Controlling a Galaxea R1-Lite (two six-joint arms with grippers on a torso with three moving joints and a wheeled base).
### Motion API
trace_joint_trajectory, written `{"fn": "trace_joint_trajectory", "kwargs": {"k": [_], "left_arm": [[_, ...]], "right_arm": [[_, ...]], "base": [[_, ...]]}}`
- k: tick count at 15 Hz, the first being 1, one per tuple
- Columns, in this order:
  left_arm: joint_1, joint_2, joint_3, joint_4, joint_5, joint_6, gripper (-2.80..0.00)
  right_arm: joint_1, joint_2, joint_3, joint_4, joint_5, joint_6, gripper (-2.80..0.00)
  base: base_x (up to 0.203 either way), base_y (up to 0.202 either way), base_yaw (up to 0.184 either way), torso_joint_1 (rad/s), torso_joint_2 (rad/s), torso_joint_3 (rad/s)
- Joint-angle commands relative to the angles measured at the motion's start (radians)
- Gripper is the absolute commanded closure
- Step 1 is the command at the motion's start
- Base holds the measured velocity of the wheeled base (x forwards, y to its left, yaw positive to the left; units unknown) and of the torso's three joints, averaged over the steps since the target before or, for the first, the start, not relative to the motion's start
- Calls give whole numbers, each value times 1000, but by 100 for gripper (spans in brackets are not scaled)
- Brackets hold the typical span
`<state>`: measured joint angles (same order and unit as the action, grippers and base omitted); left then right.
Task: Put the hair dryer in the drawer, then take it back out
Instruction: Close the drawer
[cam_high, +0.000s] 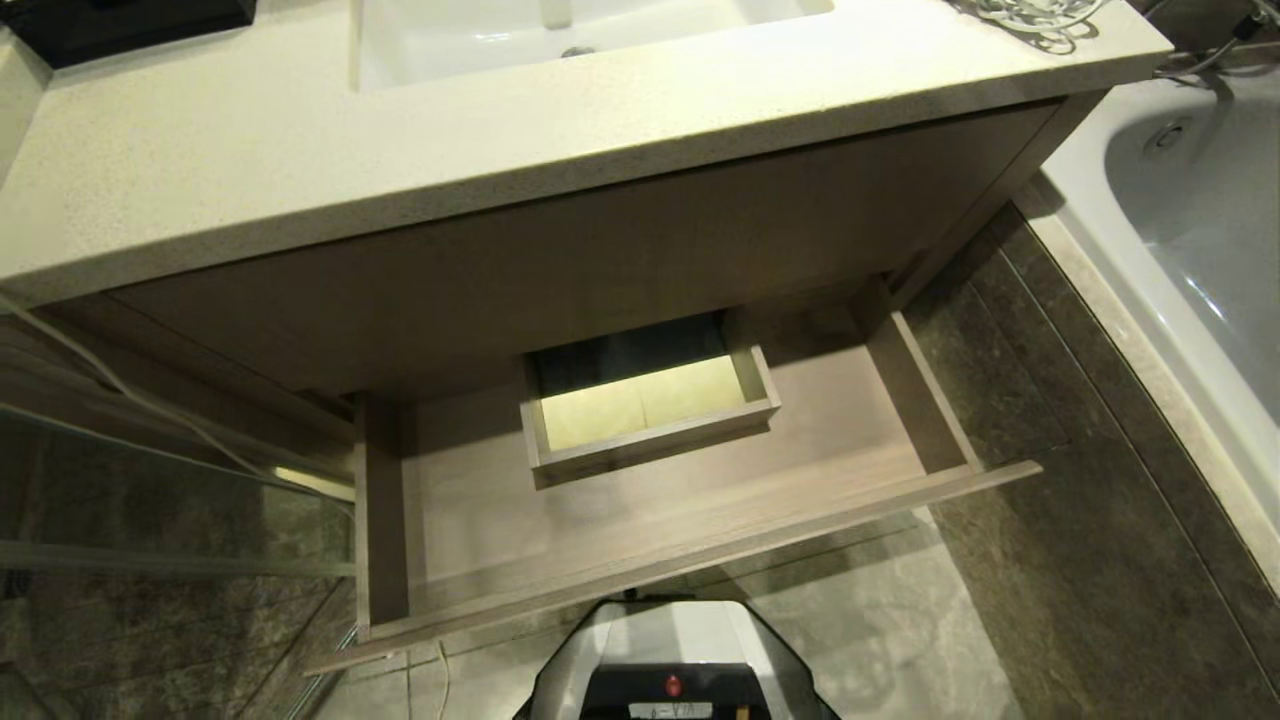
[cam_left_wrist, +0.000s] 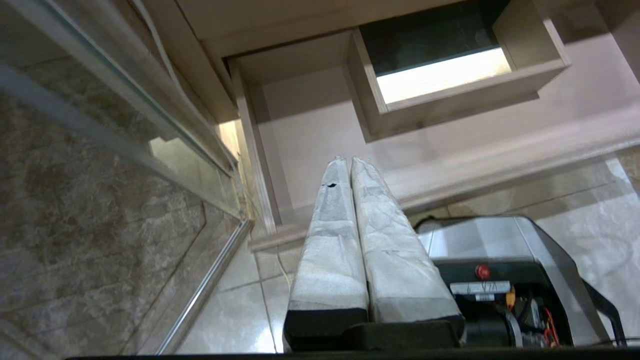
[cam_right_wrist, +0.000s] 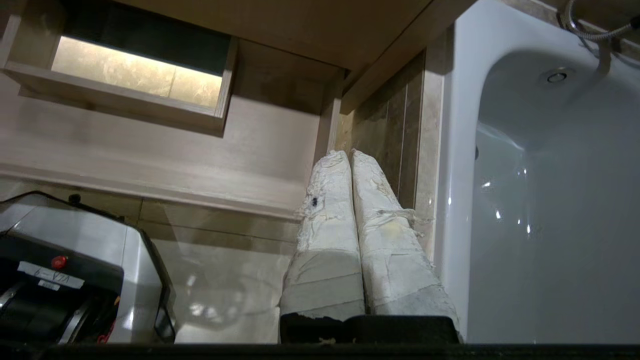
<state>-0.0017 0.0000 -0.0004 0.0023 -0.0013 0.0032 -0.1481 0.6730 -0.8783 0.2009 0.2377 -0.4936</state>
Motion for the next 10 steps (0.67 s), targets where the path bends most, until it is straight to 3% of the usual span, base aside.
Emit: {"fn": "trace_joint_trajectory", "kwargs": {"k": [1,3,10], "left_arm": [[0,0,2,1,0,0,0],[-1,0,1,1,0,0,0],[0,0,1,1,0,0,0]], "right_arm": [[-1,2,9,-3,-1,-3,0],[-1,-4,20,-3,-40,-3,0],[-1,-12,47,-23,-41,-2,0]], "base": [[0,0,0,-262,21,-144],[0,0,0,-267,292,21],[0,0,0,-287,463,156]]}}
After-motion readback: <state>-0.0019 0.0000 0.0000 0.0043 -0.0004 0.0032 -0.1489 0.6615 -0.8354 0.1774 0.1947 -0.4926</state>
